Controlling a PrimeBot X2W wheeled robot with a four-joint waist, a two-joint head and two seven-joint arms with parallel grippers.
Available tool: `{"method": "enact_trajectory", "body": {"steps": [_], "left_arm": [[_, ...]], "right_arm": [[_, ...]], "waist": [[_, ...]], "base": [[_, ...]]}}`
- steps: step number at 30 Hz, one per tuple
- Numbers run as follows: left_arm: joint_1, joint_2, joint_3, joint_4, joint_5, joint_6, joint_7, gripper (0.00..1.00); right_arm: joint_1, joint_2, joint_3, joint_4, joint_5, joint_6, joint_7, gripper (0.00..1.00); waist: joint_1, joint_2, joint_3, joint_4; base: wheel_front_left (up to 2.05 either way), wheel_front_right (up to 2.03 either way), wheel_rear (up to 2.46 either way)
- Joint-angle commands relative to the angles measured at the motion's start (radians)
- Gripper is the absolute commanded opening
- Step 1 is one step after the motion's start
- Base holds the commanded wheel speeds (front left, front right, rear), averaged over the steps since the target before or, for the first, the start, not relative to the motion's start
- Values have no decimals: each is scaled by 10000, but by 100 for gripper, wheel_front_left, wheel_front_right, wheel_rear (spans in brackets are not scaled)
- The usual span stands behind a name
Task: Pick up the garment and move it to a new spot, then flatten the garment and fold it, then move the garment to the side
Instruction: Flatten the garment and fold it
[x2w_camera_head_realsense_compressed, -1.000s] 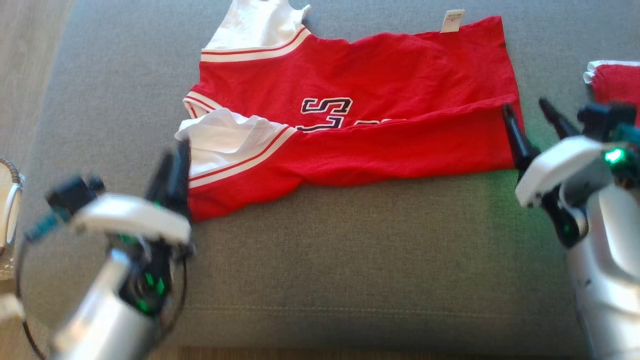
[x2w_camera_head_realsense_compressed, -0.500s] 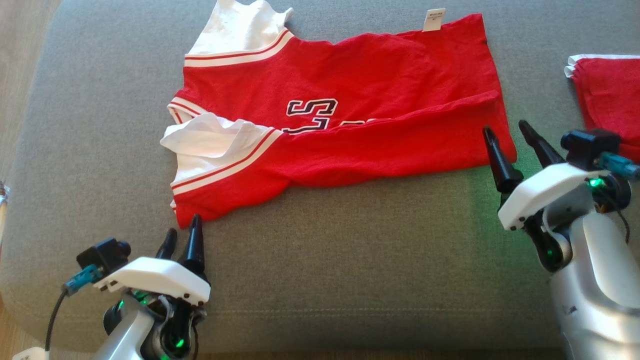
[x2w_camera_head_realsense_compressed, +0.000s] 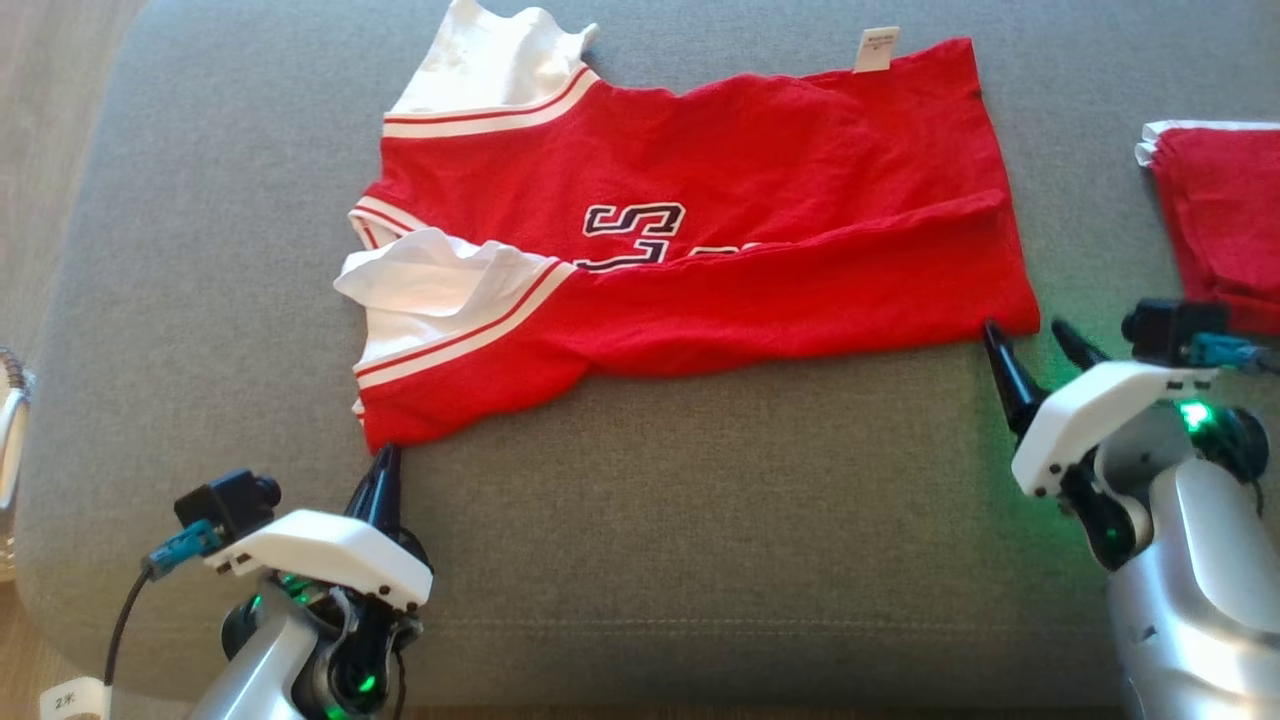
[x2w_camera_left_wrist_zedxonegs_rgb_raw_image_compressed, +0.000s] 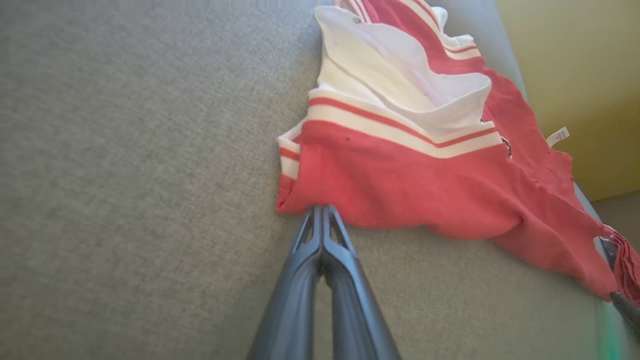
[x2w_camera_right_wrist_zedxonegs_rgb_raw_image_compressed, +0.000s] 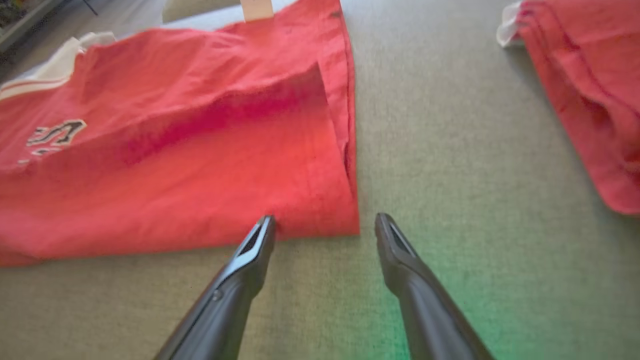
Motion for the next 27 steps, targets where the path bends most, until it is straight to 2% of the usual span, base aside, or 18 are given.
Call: {"method": "enact_trajectory", "body": {"steps": [1,6,7,8,9,10,19,20,21,27], "left_arm": [[-389,236,419,-168,130,-62,-137,0],[-453,215,582,-35,236,-166,-257,0],[-470,197,592,-24,266,-194,-273,0],[-483,182,613,-15,292,-225,-289,0],[-493,170,636,0,318,-250,-304,0],[-500,160,662,15,340,-281,-317,0],[-398,82,866,-89,246,-523,-292,0],[-382,90,839,-128,219,-498,-196,47],[-380,108,796,-162,224,-464,-104,100],[-618,159,534,24,476,-174,205,100]], "right_arm": [[-239,96,22,-79,-200,-4,141,100],[-407,244,-359,516,-638,-4,377,100],[-439,267,-398,558,-683,-4,353,90],[-470,288,-427,596,-722,-4,321,48],[-503,306,-444,624,-742,-4,272,26],[-532,321,-447,632,-764,-4,190,0],[-759,382,-338,815,-741,-4,-210,0],[-782,386,-332,828,-719,-4,-248,0],[-801,389,-330,837,-700,-4,-287,0],[-942,407,-244,906,-657,-4,-382,0]], "waist": [[0,0,-41,67],[0,0,-37,187],[0,0,-18,197],[0,0,4,201],[0,0,26,200],[0,0,48,195],[0,0,203,38],[0,0,220,25],[0,0,235,18],[0,0,368,-23]], "base": [[0,0,0],[0,0,0],[0,0,0],[0,0,0],[0,0,0],[0,0,0],[0,0,0],[0,0,0],[0,0,0],[0,0,0]]}}
